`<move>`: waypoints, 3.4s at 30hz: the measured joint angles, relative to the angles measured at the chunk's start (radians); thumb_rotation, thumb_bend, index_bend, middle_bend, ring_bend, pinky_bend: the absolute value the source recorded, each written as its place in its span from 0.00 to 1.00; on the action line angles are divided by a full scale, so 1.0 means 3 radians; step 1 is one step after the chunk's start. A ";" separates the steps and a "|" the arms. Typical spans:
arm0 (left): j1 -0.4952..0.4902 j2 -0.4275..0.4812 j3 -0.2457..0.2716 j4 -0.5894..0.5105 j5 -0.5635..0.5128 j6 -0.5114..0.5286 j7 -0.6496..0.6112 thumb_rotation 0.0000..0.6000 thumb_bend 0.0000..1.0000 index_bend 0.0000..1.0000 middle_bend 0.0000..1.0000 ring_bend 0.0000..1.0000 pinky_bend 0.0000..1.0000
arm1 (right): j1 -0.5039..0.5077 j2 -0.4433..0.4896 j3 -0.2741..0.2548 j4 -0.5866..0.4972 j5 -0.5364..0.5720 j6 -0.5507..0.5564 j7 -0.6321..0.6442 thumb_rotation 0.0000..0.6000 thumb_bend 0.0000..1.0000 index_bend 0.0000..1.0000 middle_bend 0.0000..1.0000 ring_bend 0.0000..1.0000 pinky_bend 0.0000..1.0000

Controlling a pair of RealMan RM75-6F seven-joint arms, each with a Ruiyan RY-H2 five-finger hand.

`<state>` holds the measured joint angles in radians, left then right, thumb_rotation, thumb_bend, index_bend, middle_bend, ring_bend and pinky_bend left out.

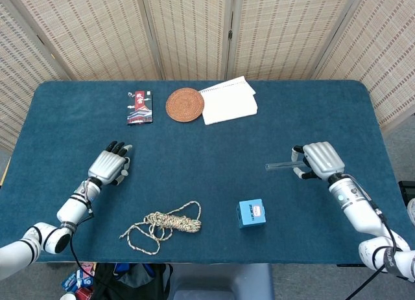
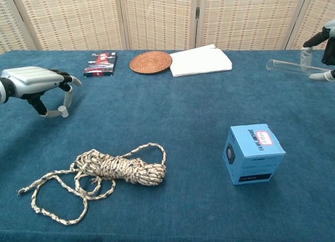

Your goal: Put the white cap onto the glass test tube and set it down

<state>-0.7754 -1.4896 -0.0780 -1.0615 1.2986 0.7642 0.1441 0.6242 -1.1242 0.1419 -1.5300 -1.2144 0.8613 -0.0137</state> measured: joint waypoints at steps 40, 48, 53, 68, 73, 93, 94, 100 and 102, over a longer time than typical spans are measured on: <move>0.0124 0.1250 -0.0841 -0.2254 -0.0382 0.0685 -0.0749 1.00 0.45 0.61 0.11 0.00 0.00 | 0.0501 -0.1265 0.0330 0.0693 -0.0450 0.0055 0.1079 1.00 0.58 0.84 1.00 1.00 1.00; 0.0056 0.1206 -0.0901 -0.2504 -0.0414 0.0861 -0.0446 1.00 0.45 0.61 0.11 0.00 0.00 | 0.0618 -0.1615 0.0426 0.0917 -0.0514 0.0213 0.1357 1.00 0.58 0.85 1.00 1.00 1.00; -0.0011 0.1090 -0.0902 -0.2570 -0.0422 0.0941 -0.0277 1.00 0.45 0.61 0.11 0.00 0.00 | 0.0659 -0.1730 0.0500 0.0955 -0.0437 0.0243 0.1405 1.00 0.59 0.85 1.00 1.00 1.00; -0.0143 0.0775 -0.0910 -0.2626 -0.0434 0.1167 0.0072 1.00 0.45 0.62 0.11 0.00 0.00 | 0.0775 -0.1951 0.0658 0.1058 -0.0231 0.0230 0.1461 1.00 0.60 0.85 1.00 1.00 1.00; -0.0178 0.0707 -0.0905 -0.2625 -0.0437 0.1197 0.0151 1.00 0.45 0.62 0.11 0.00 0.00 | 0.0787 -0.1955 0.0669 0.1040 -0.0223 0.0227 0.1474 1.00 0.60 0.85 1.00 1.00 1.00; -0.0270 0.0566 -0.0888 -0.2537 -0.0483 0.1223 0.0331 1.00 0.45 0.62 0.11 0.00 0.00 | 0.0814 -0.1961 0.0667 0.0978 -0.0206 0.0217 0.1467 1.00 0.60 0.85 1.00 1.00 1.00; -0.0273 0.0562 -0.0886 -0.2534 -0.0483 0.1219 0.0331 1.00 0.45 0.62 0.11 0.00 0.00 | 0.0816 -0.1963 0.0667 0.0979 -0.0206 0.0216 0.1468 1.00 0.60 0.85 1.00 1.00 1.00; -0.0280 0.0549 -0.0875 -0.2526 -0.0480 0.1215 0.0331 1.00 0.45 0.62 0.11 0.00 0.00 | 0.0820 -0.1972 0.0669 0.0990 -0.0202 0.0221 0.1471 1.00 0.60 0.85 1.00 1.00 1.00; -0.0280 0.0547 -0.0868 -0.2520 -0.0474 0.1214 0.0332 1.00 0.45 0.62 0.11 0.00 0.00 | 0.0820 -0.1973 0.0670 0.0990 -0.0201 0.0225 0.1472 1.00 0.60 0.85 1.00 1.00 1.00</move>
<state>-0.8595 -1.3255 -0.3384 -1.8177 1.1564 1.1283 0.2437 0.8702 -1.7160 0.3429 -1.2330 -1.2748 0.9287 0.4279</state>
